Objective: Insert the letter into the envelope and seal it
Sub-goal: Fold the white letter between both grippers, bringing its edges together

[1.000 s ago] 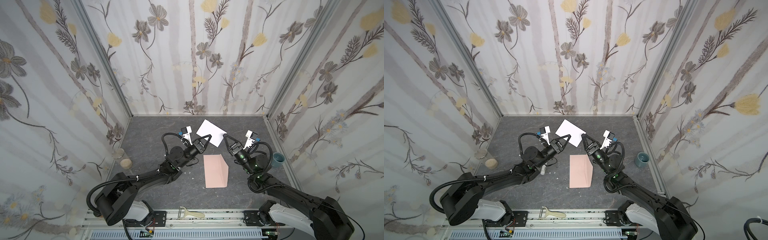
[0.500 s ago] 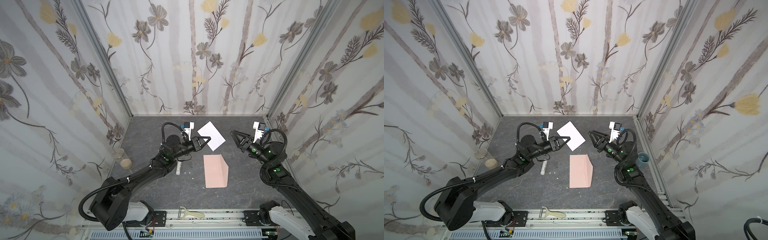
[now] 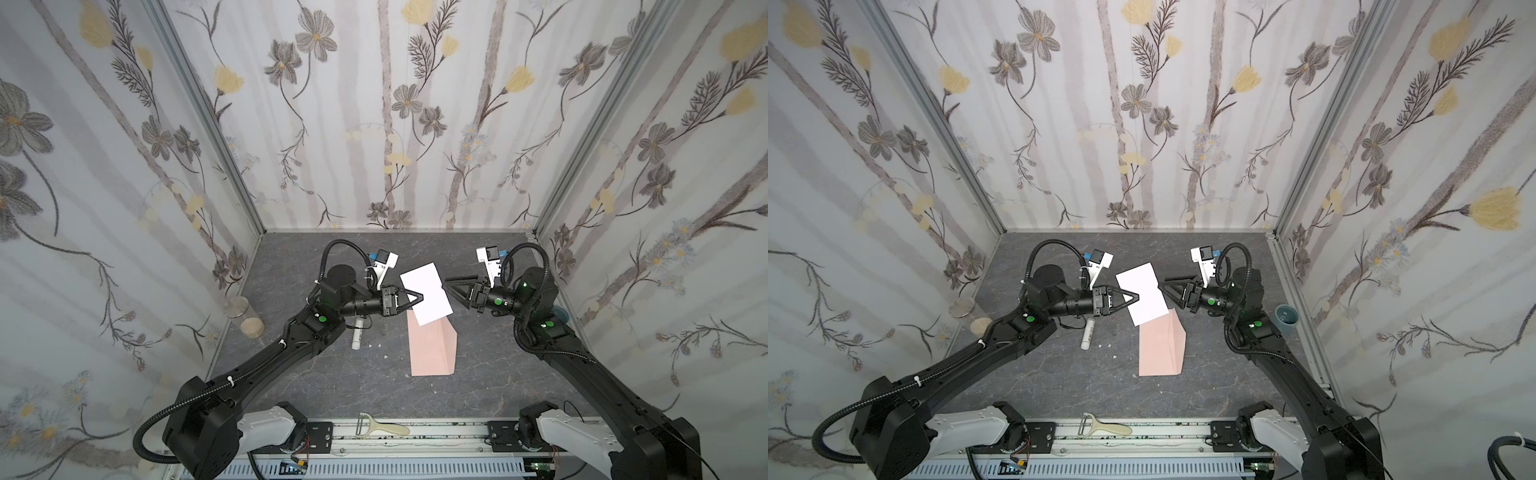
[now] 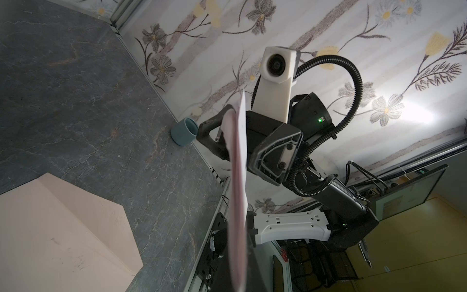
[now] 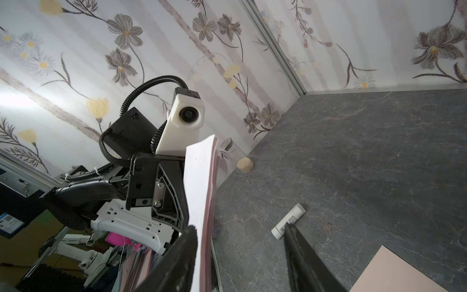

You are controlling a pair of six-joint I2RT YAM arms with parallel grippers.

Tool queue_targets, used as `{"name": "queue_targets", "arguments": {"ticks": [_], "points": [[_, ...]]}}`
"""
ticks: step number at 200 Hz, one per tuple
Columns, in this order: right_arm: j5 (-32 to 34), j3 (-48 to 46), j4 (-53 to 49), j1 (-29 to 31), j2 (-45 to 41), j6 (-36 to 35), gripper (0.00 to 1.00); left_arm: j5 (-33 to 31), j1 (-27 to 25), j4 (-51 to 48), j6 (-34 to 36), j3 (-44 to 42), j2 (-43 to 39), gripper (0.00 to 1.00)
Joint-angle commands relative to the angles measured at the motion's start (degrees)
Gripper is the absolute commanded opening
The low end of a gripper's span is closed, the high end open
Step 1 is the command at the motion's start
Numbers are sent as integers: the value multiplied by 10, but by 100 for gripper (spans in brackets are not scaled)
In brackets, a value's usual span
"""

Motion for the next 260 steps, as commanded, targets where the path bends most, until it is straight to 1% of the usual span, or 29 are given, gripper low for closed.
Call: {"name": "queue_targets", "arguments": {"ticks": [1, 26, 60, 93, 130, 183, 224, 241, 260], "points": [[-67, 2, 16, 1, 9, 2, 58, 23, 0, -78, 55, 17, -4, 0], [-95, -7, 42, 4, 9, 16, 58, 37, 1, -82, 59, 17, 0, 0], [-114, -10, 48, 7, 9, 18, 58, 37, 2, -82, 61, 19, 7, 0], [-125, -13, 45, 10, 23, 17, 66, 39, 2, -82, 64, 28, 9, 0], [-129, -13, 53, 14, 36, 20, 65, 37, 1, -82, 65, 31, 9, 0], [-143, -4, 66, 31, 52, 27, 58, 29, 2, -80, 70, 33, 21, 0], [-144, 1, 69, 36, 57, 27, 38, 29, 2, -80, 74, 34, 24, 0], [-145, 3, 69, 36, 58, 28, 33, 29, 2, -80, 74, 33, 23, 0], [-143, 4, 68, 37, 61, 28, 36, 28, 2, -80, 76, 30, 24, 0]]}}
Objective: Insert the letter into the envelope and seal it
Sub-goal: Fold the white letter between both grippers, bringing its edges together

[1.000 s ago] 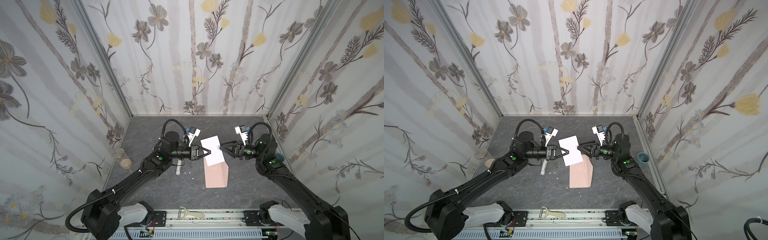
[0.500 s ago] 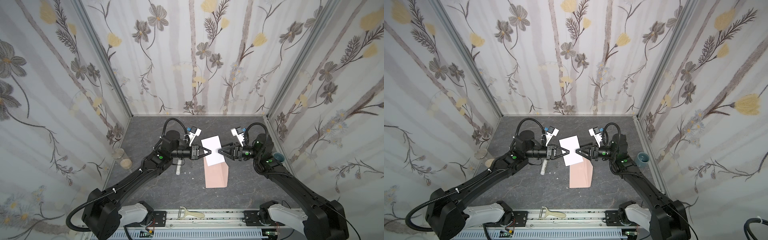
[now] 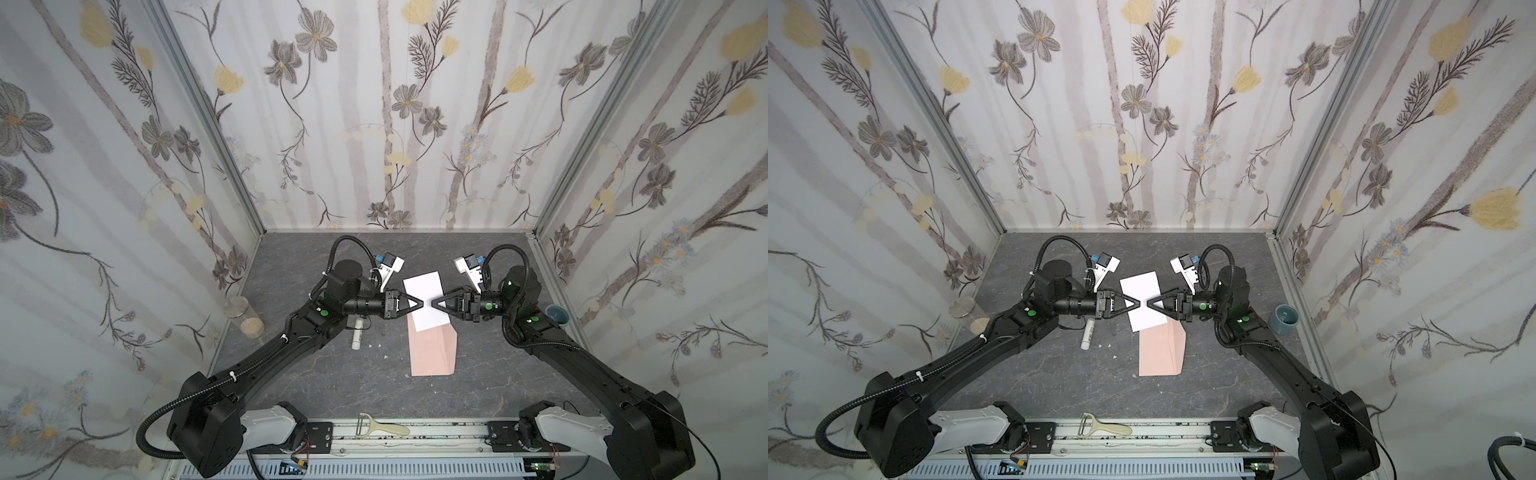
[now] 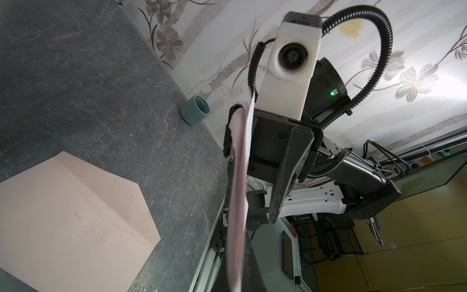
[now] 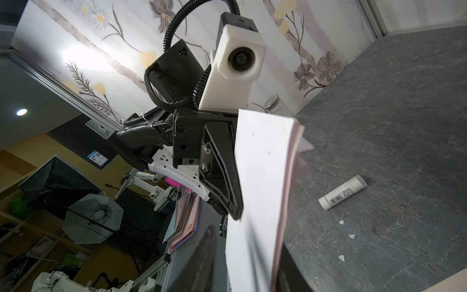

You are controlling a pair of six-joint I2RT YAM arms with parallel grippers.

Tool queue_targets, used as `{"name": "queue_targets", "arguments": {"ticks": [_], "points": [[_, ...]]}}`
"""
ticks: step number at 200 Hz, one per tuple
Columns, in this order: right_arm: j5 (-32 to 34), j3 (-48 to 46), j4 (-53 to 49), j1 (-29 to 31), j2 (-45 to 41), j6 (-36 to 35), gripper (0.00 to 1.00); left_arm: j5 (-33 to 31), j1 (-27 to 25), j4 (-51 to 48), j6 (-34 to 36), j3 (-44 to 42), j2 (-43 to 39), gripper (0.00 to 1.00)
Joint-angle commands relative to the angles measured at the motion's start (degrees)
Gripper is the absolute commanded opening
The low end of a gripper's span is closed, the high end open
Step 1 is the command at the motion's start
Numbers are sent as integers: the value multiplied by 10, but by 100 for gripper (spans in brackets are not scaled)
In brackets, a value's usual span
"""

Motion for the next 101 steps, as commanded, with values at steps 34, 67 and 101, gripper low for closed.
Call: {"name": "queue_targets", "arguments": {"ticks": [34, 67, 101], "points": [[-8, 7, 19, 1, 12, 2, 4, -6, 0, 10, 11, -2, 0, 0], [3, 7, 7, 0, 11, -4, 0, -28, 2, 10, 12, -4, 0, 0], [40, 7, -43, 0, 5, -35, 0, -84, 4, 10, 8, -9, 12, 38]]}}
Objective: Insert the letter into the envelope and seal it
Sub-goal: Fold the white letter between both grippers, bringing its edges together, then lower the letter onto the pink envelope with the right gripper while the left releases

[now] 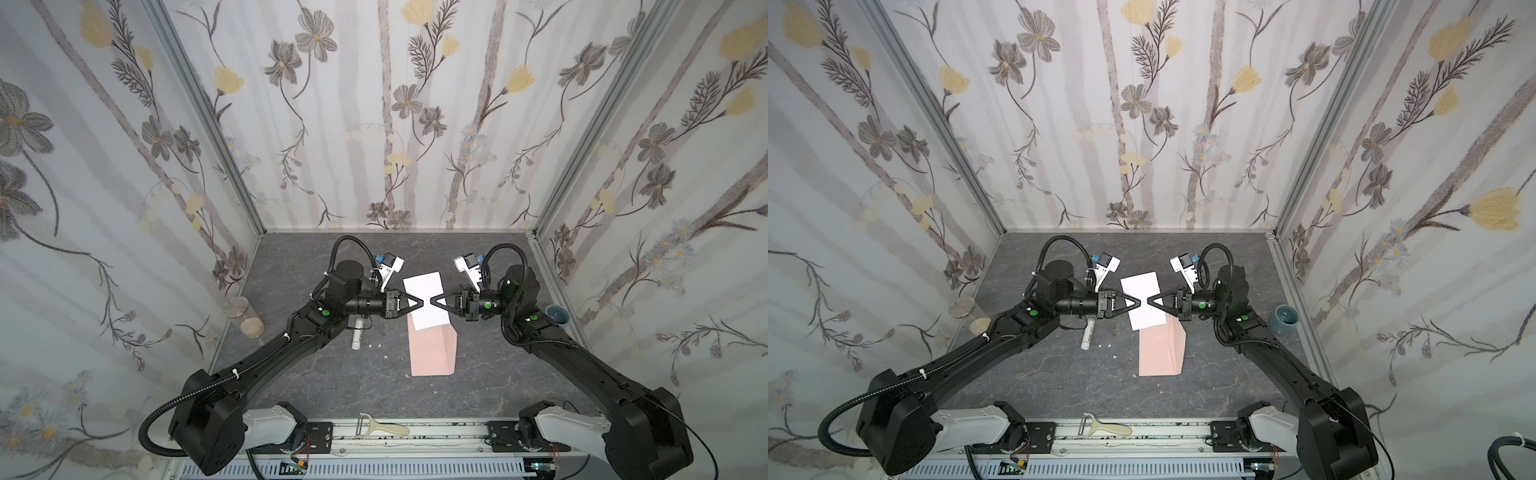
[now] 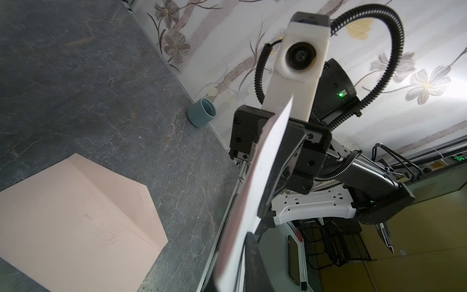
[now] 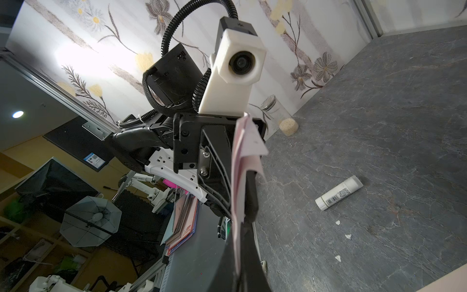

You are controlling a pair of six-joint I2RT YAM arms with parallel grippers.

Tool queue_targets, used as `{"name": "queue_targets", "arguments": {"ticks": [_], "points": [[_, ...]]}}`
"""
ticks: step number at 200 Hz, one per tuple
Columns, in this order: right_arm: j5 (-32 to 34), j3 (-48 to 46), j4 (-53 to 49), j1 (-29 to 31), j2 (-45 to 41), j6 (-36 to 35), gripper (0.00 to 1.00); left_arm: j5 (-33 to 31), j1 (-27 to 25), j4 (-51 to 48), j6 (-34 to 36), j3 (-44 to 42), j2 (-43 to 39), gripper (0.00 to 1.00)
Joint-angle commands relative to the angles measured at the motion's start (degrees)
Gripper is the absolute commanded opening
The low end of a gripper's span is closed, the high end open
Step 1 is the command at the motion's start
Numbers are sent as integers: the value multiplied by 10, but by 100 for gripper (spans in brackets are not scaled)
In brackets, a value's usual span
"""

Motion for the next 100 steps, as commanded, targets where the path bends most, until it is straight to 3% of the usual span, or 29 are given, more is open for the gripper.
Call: {"name": "queue_targets", "arguments": {"ticks": [1, 7, 19, 50, 100], "points": [[27, 4, -35, 1, -4, -29, 0, -50, 3, 9, -1, -3, 0, 40], [37, 23, -51, 0, -4, -34, 0, -70, 4, 9, -4, -7, -1, 48], [70, 37, -105, -4, -4, -59, 0, -105, 7, 10, -5, -16, -5, 52], [161, 46, -196, -13, -15, -94, 0, -195, 20, 14, -23, -53, -31, 55], [340, 33, -319, -16, -69, -114, 0, -287, 21, 23, -56, -119, -57, 55]]}}
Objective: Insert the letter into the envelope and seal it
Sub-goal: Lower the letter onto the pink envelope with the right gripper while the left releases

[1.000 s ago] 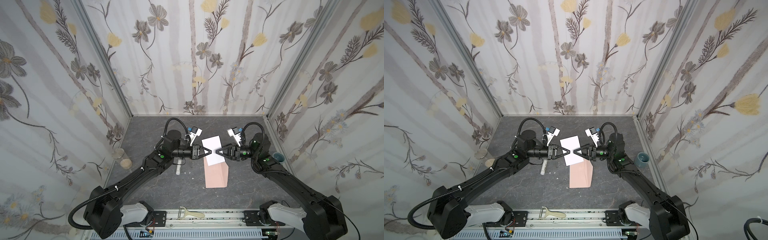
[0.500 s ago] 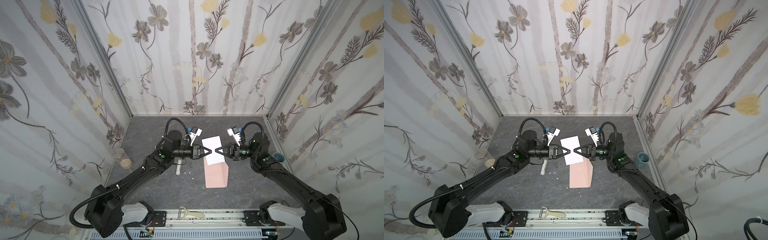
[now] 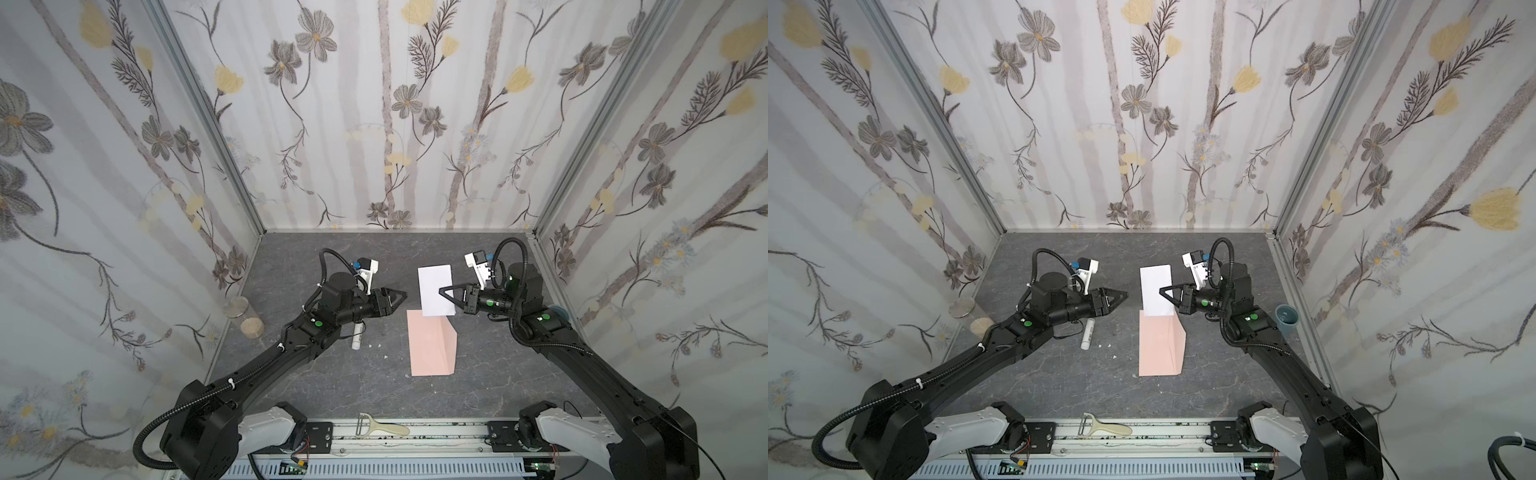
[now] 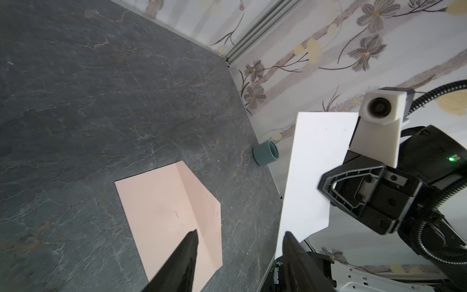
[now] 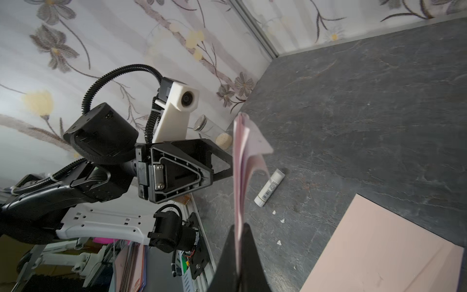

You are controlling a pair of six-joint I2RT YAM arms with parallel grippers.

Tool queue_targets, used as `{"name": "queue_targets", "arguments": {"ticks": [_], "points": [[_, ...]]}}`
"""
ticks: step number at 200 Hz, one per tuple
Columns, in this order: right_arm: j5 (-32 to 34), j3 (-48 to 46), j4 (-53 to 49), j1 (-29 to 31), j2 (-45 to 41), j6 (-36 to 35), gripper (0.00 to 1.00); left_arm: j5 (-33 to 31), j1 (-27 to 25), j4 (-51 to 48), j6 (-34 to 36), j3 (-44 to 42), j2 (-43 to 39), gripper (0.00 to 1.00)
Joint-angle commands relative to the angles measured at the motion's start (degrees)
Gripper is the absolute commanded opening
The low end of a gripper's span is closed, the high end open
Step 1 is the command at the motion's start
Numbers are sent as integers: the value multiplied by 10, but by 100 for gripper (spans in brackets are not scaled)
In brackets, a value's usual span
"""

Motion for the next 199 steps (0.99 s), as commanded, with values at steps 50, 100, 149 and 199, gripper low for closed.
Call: {"name": "queue_targets", "arguments": {"ticks": [50, 100, 149, 199], "points": [[195, -59, -162, 8, -50, -14, 0, -111, -36, 65, -46, -81, 20, 53], [269, -84, -191, 48, -16, -12, 0, -151, -77, 110, -58, -125, 60, 52], [300, -63, -197, 66, 55, -21, 0, -164, -82, 155, -60, -160, 118, 52], [324, -37, -200, 82, 123, -29, 0, -154, -81, 188, -63, -147, 195, 51]]}}
